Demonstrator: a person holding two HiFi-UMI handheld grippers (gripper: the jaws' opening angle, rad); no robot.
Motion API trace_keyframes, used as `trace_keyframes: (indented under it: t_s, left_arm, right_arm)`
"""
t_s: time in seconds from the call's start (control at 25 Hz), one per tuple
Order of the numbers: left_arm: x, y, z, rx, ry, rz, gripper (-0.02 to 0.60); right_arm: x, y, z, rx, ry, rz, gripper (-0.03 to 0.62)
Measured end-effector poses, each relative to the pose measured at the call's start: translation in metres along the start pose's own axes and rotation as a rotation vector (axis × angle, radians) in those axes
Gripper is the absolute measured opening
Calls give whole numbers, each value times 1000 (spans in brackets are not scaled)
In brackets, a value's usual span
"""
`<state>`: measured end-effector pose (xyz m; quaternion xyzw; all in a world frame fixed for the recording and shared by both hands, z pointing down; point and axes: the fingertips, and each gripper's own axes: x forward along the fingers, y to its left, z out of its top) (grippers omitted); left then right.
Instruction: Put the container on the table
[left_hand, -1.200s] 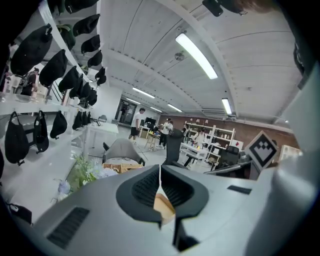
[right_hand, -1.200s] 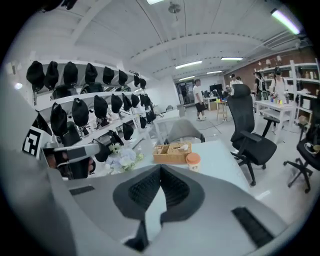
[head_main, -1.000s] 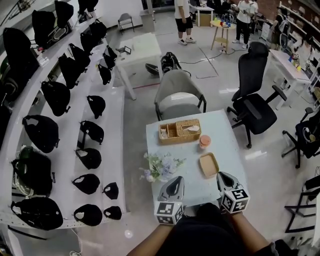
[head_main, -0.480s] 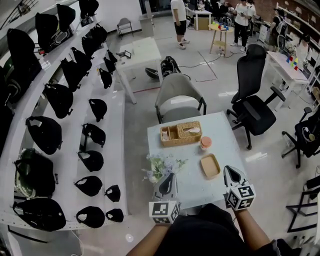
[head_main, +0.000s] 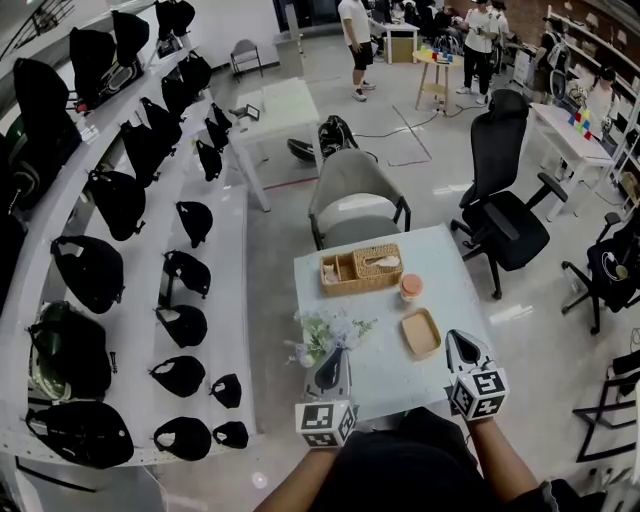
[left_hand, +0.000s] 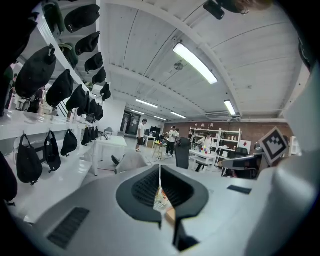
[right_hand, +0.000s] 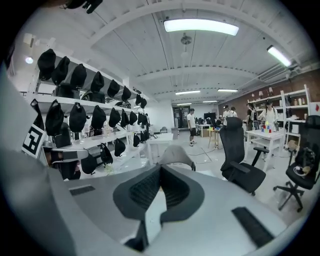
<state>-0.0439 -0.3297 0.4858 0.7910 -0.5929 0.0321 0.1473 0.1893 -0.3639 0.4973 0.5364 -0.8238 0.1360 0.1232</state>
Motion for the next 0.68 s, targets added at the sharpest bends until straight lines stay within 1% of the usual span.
trace_keyframes:
  t_s: [0.48, 0.68]
  left_arm:
    - [-8, 22, -2, -20, -22, 61, 12]
    - [-13, 25, -3, -23, -28, 56, 12]
  right_arm:
    - [4, 10, 0, -10, -8, 17, -2]
    - [6, 19, 2, -10, -8, 29, -2]
